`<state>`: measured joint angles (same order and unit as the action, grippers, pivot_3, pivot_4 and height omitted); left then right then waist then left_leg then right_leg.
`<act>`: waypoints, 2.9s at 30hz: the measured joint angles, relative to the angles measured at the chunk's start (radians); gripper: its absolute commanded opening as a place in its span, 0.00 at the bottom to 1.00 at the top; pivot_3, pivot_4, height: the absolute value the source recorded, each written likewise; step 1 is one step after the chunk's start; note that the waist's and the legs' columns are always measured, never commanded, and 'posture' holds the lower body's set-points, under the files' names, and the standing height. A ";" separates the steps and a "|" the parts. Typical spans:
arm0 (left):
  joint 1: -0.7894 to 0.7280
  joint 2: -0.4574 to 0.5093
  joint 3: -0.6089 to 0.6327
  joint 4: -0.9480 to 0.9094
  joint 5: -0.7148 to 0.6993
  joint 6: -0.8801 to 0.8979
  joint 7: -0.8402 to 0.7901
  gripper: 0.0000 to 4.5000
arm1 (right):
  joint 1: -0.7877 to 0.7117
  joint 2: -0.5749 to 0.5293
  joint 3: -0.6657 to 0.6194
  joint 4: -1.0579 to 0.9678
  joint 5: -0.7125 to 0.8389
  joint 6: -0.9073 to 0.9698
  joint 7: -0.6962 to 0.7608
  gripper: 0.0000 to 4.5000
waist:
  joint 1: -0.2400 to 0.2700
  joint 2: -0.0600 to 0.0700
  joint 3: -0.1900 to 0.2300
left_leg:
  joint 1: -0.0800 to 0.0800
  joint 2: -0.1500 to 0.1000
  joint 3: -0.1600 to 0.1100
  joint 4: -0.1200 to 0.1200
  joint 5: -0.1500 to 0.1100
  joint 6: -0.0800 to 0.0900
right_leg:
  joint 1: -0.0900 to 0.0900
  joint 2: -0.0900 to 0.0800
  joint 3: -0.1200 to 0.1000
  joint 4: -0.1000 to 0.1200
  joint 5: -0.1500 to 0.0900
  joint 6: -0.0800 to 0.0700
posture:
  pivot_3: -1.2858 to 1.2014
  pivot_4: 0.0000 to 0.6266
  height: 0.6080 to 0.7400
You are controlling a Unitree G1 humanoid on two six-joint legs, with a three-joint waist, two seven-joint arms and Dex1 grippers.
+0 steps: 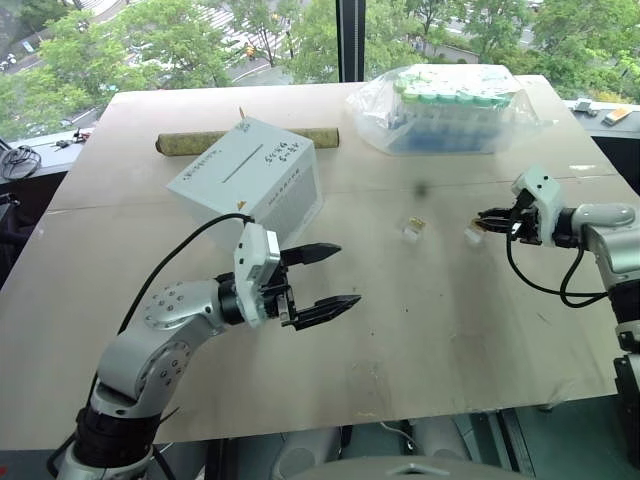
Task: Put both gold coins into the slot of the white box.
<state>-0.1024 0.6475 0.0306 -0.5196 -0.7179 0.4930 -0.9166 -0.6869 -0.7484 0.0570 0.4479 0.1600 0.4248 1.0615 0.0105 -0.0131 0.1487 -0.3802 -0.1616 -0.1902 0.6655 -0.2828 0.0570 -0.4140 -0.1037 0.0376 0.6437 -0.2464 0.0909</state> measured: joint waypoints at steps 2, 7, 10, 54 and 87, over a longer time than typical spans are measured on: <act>0.000 0.000 0.000 0.000 0.003 -0.001 -0.002 1.00 | 0.000 -0.001 -0.001 -0.007 0.003 0.000 0.000 0.02 | 0.000 0.000 0.000 | 0.000 0.000 0.000 0.000 0.000 0.000 | 0.000 0.000 0.000 0.000 0.000 0.000 | 0.52 0.24 1.00; 0.000 0.000 0.000 0.000 0.007 -0.002 -0.006 1.00 | 0.000 -0.001 -0.001 -0.006 0.003 -0.001 -0.002 0.02 | 0.000 0.000 0.000 | 0.000 0.000 0.000 0.000 0.000 0.000 | 0.000 0.000 0.000 0.000 0.000 0.000 | 0.52 0.24 1.00; 0.000 0.000 0.000 0.000 0.007 -0.003 -0.011 1.00 | 0.000 -0.001 -0.001 -0.006 0.003 -0.001 -0.001 0.02 | 0.000 0.000 0.000 | 0.000 0.000 0.000 0.000 0.000 0.000 | 0.000 0.000 0.000 0.000 0.000 0.000 | 0.52 0.24 1.00; -0.585 -0.190 0.083 0.258 -0.495 0.397 0.194 0.62 | -0.127 0.109 -0.402 -0.944 1.156 0.811 -0.607 0.00 | -0.005 -0.001 -0.001 | -0.002 -0.002 -0.004 0.003 0.000 0.000 | 0.000 -0.001 -0.004 0.002 0.000 0.000 | 0.52 0.24 1.00; -0.630 -0.221 0.063 0.276 -0.474 0.418 0.127 0.11 | -0.105 -0.054 -0.308 -0.937 1.311 0.655 -0.646 0.00 | -0.020 -0.001 -0.001 | -0.002 -0.002 -0.004 0.003 0.000 0.000 | 0.000 -0.002 -0.005 0.002 0.000 0.000 | 0.52 0.24 1.00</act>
<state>-0.7329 0.4267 0.0938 -0.2440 -1.1919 0.9111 -0.7901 -0.7923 -0.8022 -0.2511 -0.4887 1.4715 1.0801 0.4159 -0.0096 -0.0144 0.1481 -0.3824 -0.1632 -0.1943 0.6689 -0.2828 0.0572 -0.4139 -0.1052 0.0326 0.6453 -0.2463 0.0911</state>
